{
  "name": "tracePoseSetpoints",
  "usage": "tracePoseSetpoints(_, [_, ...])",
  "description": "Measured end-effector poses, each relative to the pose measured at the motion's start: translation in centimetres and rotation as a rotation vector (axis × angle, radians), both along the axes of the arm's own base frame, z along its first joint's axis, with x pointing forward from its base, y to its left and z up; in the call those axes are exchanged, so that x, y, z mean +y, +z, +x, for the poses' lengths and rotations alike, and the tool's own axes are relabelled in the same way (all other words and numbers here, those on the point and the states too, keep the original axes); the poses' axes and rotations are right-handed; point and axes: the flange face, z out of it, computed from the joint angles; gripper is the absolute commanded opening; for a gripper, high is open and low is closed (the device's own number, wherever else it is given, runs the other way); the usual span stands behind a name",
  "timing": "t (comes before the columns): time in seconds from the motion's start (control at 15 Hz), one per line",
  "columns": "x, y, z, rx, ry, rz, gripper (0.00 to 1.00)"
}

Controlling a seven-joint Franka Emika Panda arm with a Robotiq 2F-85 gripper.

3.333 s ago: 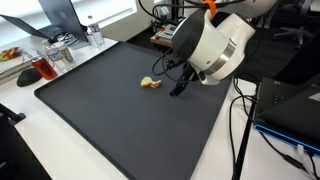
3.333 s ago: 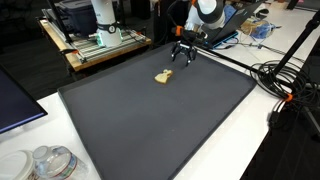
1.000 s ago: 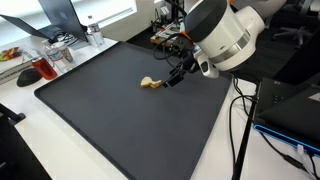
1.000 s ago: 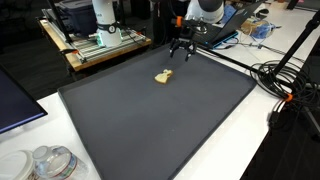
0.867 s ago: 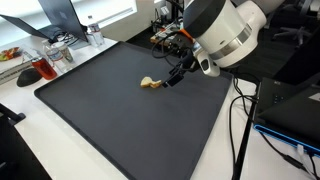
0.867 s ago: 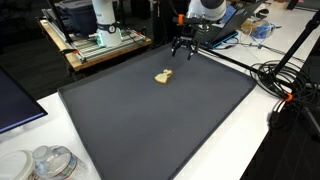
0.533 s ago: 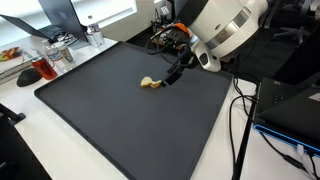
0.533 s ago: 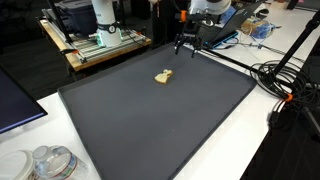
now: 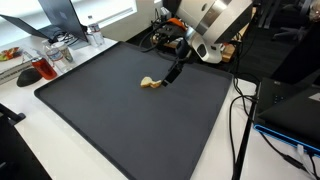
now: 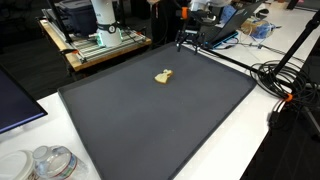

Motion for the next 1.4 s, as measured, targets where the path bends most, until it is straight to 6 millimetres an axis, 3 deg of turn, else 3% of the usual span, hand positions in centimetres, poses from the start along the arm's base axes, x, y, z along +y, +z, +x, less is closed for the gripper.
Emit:
tracePoseSetpoints(0.33, [-0.9,1.1,-0.2,0.016,0.025,0.079,1.0])
tracePoseSetpoints(0.8, [-3.7,2.3,-1.4,0.026,0.045,0.155,1.0])
tracePoseSetpoints(1.4, [-9.1,4.0,-4.0,0.015,0.056,0.244,1.0])
